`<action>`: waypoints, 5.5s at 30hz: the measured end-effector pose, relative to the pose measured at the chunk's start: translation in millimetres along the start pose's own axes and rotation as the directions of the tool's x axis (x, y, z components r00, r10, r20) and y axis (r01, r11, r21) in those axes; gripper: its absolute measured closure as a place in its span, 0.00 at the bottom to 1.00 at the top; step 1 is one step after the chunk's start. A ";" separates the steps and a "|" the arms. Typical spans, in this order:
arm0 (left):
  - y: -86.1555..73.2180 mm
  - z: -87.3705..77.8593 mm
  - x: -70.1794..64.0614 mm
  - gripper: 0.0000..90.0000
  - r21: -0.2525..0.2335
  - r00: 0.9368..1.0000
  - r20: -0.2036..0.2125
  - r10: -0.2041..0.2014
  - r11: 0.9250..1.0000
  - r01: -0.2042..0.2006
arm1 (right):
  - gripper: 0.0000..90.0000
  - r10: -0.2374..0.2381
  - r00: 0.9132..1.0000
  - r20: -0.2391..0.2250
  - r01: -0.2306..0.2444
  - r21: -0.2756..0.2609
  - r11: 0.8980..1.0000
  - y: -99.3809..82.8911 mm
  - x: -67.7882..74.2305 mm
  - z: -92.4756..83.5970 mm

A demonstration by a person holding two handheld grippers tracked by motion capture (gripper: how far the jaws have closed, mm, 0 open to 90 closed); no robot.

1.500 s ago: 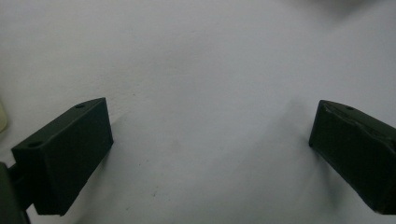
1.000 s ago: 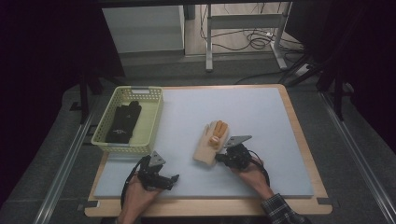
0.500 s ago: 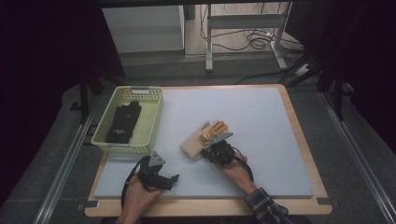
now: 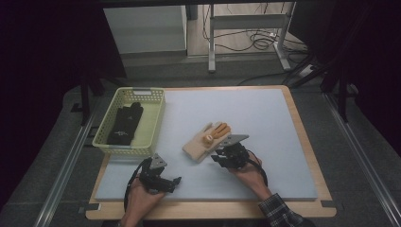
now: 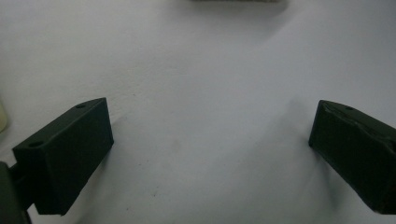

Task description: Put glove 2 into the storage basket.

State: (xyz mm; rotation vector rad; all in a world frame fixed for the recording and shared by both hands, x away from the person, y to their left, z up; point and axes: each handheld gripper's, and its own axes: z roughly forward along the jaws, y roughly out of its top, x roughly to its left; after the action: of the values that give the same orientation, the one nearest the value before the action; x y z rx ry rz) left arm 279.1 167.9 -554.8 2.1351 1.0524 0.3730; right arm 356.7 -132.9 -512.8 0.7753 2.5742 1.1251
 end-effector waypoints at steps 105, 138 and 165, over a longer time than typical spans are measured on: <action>150.4 113.9 -4.9 0.02 0.228 0.983 0.115 0.140 0.960 -0.164 | 0.18 0.212 0.926 0.312 -0.216 -0.022 0.976 -114.2 -75.9 -98.8; 183.0 20.1 15.9 0.80 0.179 0.998 0.006 0.060 0.982 -0.060 | 0.18 0.212 0.926 0.313 -0.216 -0.022 0.976 -114.3 -75.8 -98.8; 148.2 -57.9 156.2 0.77 0.158 0.911 -0.346 -0.223 0.943 0.291 | 0.18 0.214 0.925 0.313 -0.217 -0.024 0.976 -114.3 -75.7 -98.6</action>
State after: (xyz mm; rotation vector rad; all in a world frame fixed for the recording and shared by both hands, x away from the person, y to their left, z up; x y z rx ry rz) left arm 430.7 256.0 -417.2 2.1190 1.6076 0.5175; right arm 337.1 -299.7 -529.9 1.1615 2.2725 0.9526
